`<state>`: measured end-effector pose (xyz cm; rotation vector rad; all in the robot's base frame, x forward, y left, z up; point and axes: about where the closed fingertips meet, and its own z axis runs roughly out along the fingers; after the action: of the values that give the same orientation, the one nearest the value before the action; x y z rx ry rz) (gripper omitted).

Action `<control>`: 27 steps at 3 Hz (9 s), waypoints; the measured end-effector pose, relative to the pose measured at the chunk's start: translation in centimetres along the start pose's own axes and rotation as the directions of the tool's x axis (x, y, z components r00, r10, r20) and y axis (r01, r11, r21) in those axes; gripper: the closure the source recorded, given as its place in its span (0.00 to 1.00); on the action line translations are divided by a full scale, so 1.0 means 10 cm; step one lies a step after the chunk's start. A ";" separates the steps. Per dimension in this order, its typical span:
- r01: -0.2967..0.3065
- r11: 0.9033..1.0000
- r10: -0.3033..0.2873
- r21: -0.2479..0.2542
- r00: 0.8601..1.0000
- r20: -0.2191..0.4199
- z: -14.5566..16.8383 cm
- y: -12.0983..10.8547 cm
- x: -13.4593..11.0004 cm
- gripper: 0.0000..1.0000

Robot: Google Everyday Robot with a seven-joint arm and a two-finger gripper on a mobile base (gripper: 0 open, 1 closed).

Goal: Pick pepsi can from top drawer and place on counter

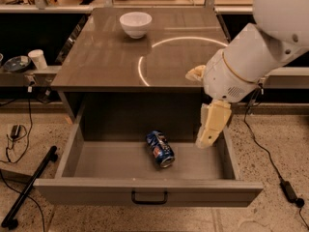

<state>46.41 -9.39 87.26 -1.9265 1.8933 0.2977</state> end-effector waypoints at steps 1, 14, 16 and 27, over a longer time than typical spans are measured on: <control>-0.008 1.000 0.008 0.004 1.000 0.018 0.06 -0.34 0.04 0.00; -0.199 0.772 0.333 0.604 0.936 -0.117 0.12 -0.58 -0.29 0.00; -0.210 0.776 0.331 0.595 0.939 -0.099 0.12 -0.58 -0.29 0.00; -0.438 0.785 0.296 0.439 0.886 0.356 0.53 -0.48 0.04 0.00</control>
Offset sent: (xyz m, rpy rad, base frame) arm 0.0545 -0.0052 -0.0043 0.0330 0.0024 -0.0171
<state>51.93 -7.50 83.09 -1.0985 1.9098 0.1387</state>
